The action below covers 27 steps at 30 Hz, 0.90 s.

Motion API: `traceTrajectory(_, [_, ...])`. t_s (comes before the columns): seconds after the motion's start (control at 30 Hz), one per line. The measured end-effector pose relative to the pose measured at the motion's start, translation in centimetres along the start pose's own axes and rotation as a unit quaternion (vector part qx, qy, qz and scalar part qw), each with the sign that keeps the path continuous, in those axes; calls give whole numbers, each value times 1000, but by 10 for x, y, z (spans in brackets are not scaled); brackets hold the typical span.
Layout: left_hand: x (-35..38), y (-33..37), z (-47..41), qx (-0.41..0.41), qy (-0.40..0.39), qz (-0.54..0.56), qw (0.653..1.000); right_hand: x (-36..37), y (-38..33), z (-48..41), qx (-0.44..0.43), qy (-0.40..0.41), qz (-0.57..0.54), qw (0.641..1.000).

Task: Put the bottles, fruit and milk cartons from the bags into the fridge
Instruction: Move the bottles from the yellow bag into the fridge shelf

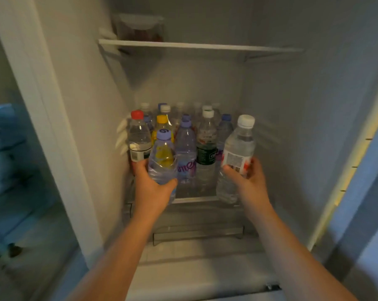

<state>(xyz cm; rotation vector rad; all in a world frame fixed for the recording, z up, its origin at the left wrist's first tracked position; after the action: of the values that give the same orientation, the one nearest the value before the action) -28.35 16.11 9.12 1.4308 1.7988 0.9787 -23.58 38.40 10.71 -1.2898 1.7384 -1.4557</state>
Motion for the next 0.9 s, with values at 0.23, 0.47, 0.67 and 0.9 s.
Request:
traceTrajectory(0.23, [-11, -26, -21, -8, 96, -24, 995, -7, 24, -53, 19, 25, 37, 999])
traceTrajectory(0.47, [-11, -32, -10, 56, 130, -142, 980, 3, 36, -84, 2, 20, 44, 999])
traceTrajectory(0.67, [-12, -36, 14, 141, 155, -282, 936, -17, 70, -91, -7, -48, 187, 981])
traceTrajectory(0.9, [-10, -47, 19, 158, 176, -337, 911, -28, 90, -103, 18, -18, 242, 970])
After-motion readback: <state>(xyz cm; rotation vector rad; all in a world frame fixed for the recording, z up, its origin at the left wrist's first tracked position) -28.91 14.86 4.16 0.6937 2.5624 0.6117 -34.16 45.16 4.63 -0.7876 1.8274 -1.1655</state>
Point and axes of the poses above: each hand's wrist, its own z-axis away from the middle knuckle, its own x-axis out of the palm, y = z × x, the point moved 1 cm from there along -z, towards the middle knuckle, and after that the axes turned 3 degrees about x, right-handed, at the moved point
